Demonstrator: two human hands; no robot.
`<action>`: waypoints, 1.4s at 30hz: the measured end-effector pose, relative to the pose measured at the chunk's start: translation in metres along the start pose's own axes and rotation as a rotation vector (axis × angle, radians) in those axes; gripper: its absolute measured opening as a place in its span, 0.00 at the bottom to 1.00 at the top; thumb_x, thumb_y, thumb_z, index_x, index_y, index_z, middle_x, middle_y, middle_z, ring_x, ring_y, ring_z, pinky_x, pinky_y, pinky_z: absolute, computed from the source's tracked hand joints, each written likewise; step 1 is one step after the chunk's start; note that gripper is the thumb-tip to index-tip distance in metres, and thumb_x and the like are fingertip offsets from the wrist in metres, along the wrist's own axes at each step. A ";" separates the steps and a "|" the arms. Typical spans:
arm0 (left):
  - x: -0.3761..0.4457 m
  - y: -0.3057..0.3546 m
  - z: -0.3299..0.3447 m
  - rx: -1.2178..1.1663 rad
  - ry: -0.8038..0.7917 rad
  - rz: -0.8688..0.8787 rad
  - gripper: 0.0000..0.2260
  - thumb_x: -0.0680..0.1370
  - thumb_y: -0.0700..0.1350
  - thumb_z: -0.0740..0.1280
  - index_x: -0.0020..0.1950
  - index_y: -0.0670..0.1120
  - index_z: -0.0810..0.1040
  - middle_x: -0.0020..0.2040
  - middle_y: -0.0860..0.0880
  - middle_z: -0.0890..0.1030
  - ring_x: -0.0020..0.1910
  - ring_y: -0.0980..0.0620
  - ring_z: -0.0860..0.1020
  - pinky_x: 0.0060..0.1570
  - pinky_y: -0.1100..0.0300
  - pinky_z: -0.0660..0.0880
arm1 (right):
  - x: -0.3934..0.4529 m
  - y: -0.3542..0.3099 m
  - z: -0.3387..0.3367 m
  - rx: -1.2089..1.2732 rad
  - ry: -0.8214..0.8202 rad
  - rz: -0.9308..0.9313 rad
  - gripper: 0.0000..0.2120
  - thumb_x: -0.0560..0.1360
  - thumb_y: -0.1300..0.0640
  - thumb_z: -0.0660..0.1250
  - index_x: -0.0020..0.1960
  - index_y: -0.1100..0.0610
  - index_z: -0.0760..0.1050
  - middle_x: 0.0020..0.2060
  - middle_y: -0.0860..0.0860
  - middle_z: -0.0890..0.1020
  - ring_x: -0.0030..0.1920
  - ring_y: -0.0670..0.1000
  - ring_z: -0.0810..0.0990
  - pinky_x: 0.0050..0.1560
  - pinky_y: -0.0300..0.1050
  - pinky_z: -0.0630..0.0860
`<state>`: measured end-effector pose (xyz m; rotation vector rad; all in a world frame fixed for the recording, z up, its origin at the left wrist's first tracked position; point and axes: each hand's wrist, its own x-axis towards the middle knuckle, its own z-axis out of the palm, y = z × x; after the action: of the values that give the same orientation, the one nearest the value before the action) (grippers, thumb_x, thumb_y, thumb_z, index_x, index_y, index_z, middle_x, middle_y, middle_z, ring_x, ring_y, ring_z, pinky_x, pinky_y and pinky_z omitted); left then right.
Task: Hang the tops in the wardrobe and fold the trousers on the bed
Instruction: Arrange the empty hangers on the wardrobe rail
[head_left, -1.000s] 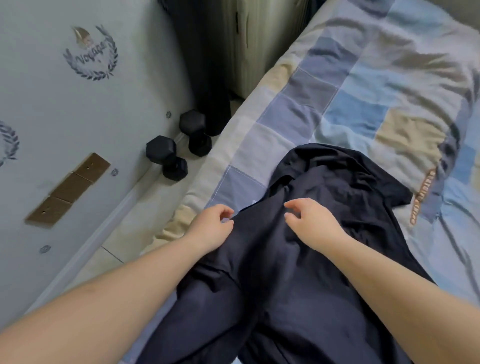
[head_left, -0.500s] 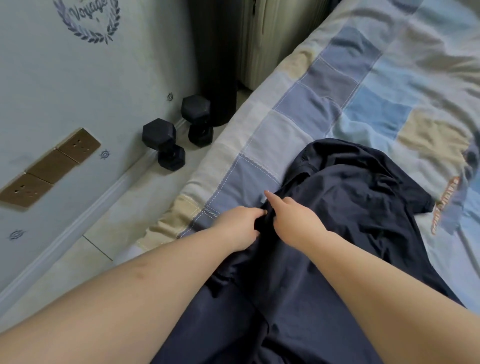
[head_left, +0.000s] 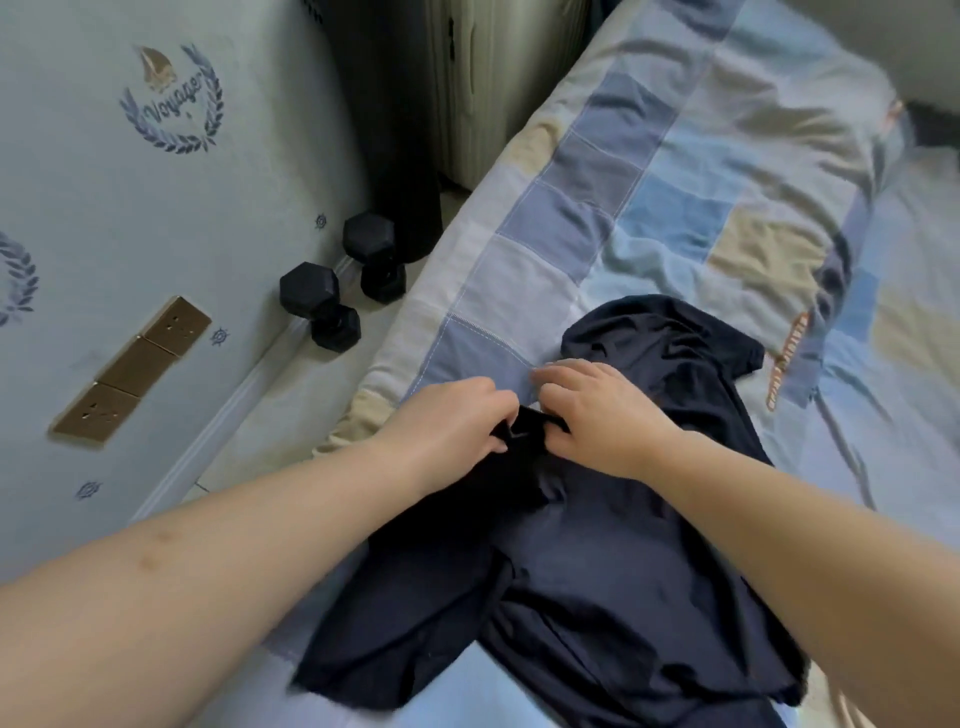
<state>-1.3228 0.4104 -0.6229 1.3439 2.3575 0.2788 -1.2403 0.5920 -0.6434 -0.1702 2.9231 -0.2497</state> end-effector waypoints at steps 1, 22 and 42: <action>-0.005 0.005 -0.013 0.025 0.014 0.038 0.09 0.77 0.49 0.66 0.56 0.49 0.73 0.50 0.49 0.73 0.49 0.45 0.76 0.44 0.53 0.71 | -0.007 0.000 -0.015 0.028 0.006 -0.025 0.09 0.73 0.52 0.61 0.45 0.58 0.75 0.50 0.52 0.81 0.56 0.56 0.76 0.61 0.48 0.67; -0.192 0.313 -0.249 0.006 0.285 0.415 0.08 0.72 0.43 0.74 0.43 0.43 0.76 0.44 0.53 0.70 0.38 0.53 0.70 0.41 0.60 0.68 | -0.355 -0.081 -0.319 0.597 0.257 0.240 0.20 0.71 0.47 0.70 0.32 0.55 0.63 0.26 0.45 0.65 0.26 0.44 0.63 0.28 0.37 0.61; -0.211 0.497 -0.404 0.009 0.548 1.071 0.07 0.72 0.43 0.73 0.44 0.46 0.75 0.38 0.56 0.74 0.33 0.51 0.71 0.36 0.59 0.72 | -0.636 -0.131 -0.403 -0.114 0.379 1.255 0.04 0.76 0.55 0.60 0.50 0.51 0.72 0.45 0.50 0.70 0.46 0.57 0.77 0.40 0.47 0.73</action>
<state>-1.0218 0.4974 -0.0254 2.6847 1.7073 1.0306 -0.6934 0.6097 -0.1095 1.7538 2.7194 0.1119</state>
